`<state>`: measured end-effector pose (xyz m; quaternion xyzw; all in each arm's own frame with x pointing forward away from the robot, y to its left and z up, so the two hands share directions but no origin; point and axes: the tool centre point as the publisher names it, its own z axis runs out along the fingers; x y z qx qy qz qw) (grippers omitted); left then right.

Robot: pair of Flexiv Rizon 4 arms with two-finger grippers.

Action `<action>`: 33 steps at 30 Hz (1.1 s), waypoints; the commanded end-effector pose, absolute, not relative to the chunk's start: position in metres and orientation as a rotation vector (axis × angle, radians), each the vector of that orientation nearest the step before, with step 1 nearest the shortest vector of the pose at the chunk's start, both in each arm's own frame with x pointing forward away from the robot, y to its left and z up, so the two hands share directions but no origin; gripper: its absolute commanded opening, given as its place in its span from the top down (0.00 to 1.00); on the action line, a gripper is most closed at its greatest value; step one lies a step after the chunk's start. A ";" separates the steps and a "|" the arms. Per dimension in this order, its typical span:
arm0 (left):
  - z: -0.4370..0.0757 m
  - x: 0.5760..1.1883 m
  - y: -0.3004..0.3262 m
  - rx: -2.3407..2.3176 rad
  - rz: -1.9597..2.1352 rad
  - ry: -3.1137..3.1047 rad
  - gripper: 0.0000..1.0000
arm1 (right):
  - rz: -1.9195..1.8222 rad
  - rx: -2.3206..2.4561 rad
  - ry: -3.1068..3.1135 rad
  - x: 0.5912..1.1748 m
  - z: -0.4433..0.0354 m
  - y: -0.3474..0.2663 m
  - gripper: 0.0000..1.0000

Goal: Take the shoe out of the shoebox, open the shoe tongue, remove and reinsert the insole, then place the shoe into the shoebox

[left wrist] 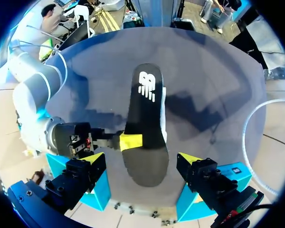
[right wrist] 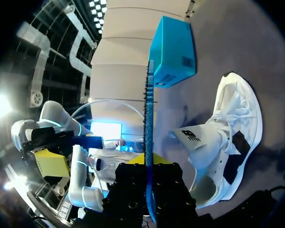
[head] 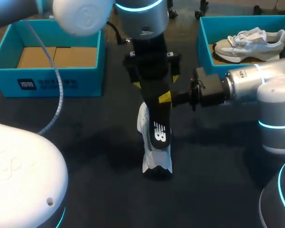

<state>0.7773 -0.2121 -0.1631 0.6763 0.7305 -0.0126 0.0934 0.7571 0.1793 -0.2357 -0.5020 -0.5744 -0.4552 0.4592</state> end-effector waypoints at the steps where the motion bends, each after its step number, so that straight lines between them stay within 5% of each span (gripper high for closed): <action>1: -0.163 0.782 -0.220 2.032 -0.007 2.213 0.00 | -1.126 -1.237 -1.411 0.757 -0.238 0.184 1.00; 33: -0.135 0.774 -0.203 1.916 -0.352 2.088 0.00 | -1.117 -1.225 -1.416 0.762 -0.236 0.184 1.00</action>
